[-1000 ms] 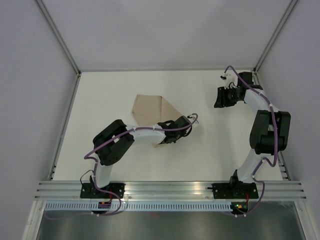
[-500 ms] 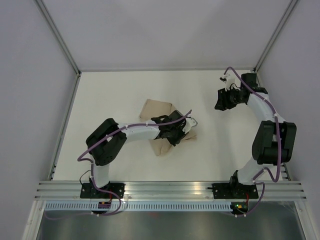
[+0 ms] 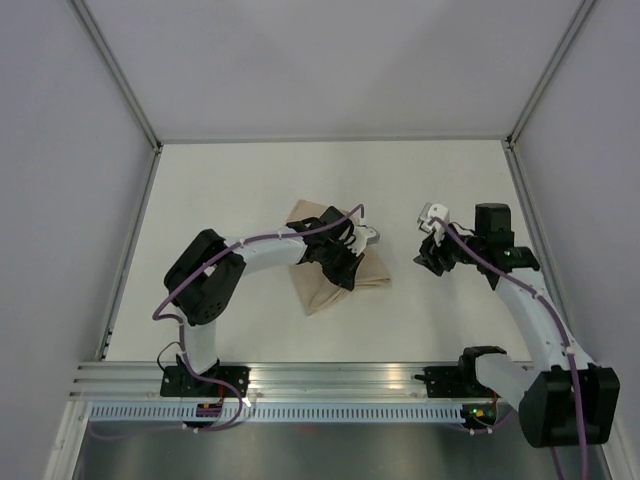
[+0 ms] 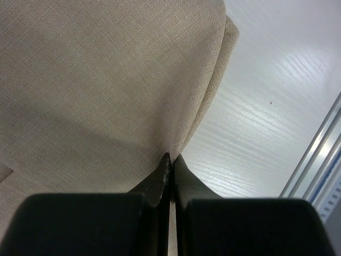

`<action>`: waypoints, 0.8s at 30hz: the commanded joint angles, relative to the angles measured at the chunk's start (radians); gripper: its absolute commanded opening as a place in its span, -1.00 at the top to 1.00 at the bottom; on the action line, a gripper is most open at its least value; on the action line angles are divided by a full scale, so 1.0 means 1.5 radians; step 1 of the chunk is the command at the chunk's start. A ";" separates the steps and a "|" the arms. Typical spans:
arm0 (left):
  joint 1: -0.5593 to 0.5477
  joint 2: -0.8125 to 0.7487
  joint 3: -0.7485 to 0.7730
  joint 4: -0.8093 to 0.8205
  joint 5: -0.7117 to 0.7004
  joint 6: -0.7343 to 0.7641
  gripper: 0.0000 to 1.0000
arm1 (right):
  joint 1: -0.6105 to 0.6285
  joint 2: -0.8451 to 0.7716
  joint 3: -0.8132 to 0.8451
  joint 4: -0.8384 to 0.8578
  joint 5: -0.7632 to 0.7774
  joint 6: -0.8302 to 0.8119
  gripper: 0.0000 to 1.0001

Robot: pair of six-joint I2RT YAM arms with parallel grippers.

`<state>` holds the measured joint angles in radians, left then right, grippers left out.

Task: Fold the napkin, place the utensils inside, and roll it up
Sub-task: Roll the napkin with the utensil

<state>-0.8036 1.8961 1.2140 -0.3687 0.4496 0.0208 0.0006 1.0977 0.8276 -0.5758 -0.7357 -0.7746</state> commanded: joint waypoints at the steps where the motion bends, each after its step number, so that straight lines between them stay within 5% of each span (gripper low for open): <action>1: 0.009 0.014 0.020 -0.015 0.079 -0.026 0.95 | 0.083 -0.076 -0.096 0.145 0.013 -0.030 -0.18; 18: 0.058 0.078 0.069 -0.054 0.188 -0.025 0.95 | 0.454 -0.019 -0.250 0.410 0.259 -0.020 -0.20; 24: 0.062 0.086 0.074 -0.060 0.204 -0.023 0.95 | 0.528 0.010 -0.295 0.487 0.319 -0.027 -0.20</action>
<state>-0.7162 2.0052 1.2846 -0.4404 0.6979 0.0147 0.7563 1.0973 0.4110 0.0196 -0.3260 -0.7902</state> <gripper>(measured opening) 0.032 0.600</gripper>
